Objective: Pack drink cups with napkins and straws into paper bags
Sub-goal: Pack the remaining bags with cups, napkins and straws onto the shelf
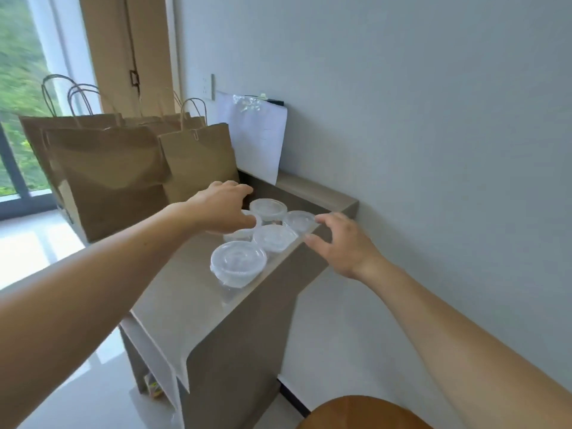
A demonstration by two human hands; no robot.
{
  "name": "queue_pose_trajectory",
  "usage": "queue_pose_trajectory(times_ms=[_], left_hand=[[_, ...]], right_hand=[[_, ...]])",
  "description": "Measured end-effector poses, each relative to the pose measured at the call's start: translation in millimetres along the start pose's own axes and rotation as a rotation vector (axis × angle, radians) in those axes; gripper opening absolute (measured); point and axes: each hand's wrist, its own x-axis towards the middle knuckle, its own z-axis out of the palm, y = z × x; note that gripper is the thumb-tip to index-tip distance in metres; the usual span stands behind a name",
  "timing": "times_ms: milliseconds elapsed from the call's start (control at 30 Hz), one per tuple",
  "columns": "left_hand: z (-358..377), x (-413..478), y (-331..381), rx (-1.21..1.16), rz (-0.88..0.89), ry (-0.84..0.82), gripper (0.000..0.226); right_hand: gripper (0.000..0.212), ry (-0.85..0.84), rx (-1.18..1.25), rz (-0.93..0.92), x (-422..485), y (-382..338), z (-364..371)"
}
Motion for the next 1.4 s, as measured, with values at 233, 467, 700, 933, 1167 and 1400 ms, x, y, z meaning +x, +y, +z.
queue_pose_trajectory(times_ms=[233, 467, 700, 933, 1167, 1400], left_hand=[[14, -11, -87, -0.01, -0.178, -0.1, 0.077], [32, -13, -130, -0.014, -0.219, -0.16, 0.076], [40, -14, -147, -0.005, -0.211, -0.175, 0.075], [33, -7, -139, -0.018, -0.185, -0.14, 0.074], [15, 7, -114, 0.013, -0.123, -0.087, 0.074], [-5, 35, -36, -0.004, 0.091, -0.012, 0.073]], right_hand=[[0.065, -0.195, -0.069, -0.103, 80, -67, 48], [0.09, -0.421, -0.233, -0.09, 138, -95, 91], [0.103, -0.535, -0.323, -0.12, 156, -100, 105], [0.094, -0.436, -0.27, -0.182, 154, -97, 108], [0.099, -0.186, -0.001, -0.188, 145, -105, 36], [0.087, 0.049, -0.054, -0.131, 89, -62, -57]])
